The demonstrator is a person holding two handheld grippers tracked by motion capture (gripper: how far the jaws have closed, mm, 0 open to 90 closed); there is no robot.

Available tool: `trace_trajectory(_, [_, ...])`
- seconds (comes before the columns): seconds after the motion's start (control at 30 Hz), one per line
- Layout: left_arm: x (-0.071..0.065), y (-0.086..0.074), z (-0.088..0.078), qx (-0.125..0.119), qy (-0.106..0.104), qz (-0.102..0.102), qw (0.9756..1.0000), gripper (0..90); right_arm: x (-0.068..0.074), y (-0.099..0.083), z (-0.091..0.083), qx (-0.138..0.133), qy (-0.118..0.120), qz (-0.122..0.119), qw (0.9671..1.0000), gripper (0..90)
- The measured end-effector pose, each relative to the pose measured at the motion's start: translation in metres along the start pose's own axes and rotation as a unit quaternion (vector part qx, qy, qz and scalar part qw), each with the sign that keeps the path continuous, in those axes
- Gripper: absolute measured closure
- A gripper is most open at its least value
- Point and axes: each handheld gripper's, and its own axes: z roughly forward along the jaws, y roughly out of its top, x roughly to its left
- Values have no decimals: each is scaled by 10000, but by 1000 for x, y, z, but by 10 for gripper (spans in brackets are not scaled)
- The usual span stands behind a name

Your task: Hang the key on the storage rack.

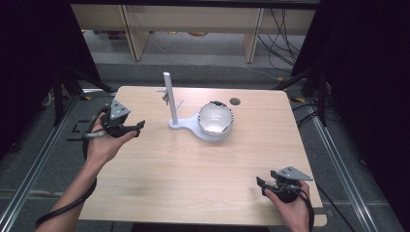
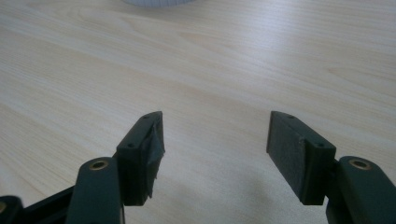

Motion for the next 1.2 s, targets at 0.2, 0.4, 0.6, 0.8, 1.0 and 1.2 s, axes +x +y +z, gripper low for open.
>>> trace_trajectory(0.2, [-5, -24, -3, -29, -19, -79, 10000, 331, -1, 0, 0, 0, -12, -1, 10000, 376])
trace_trajectory(0.4, [-11, -44, -3, -114, -3, -145, 9998, 333, -4, 0, 0, -67, 7, -124, 9999, 376])
trace_trajectory(0.6, [-17, -67, -6, -146, 90, -167, 9997, 335, -5, 0, 0, -129, -61, -156, 9998, 376])
trace_trajectory(0.8, [-23, -99, -5, -20, 132, -264, 9996, 336, -5, 0, 0, -147, -78, -186, 9997, 376])
trace_trajectory(1.0, [-29, -129, -1, -12, 163, -436, 9989, 340, -5, 0, 0, -107, -44, -154, 9998, 376])
trace_trajectory(1.2, [-31, -146, 0, -287, 200, -673, 9971, 340, -5, 0, 0, -154, 8, -106, 9998, 376])
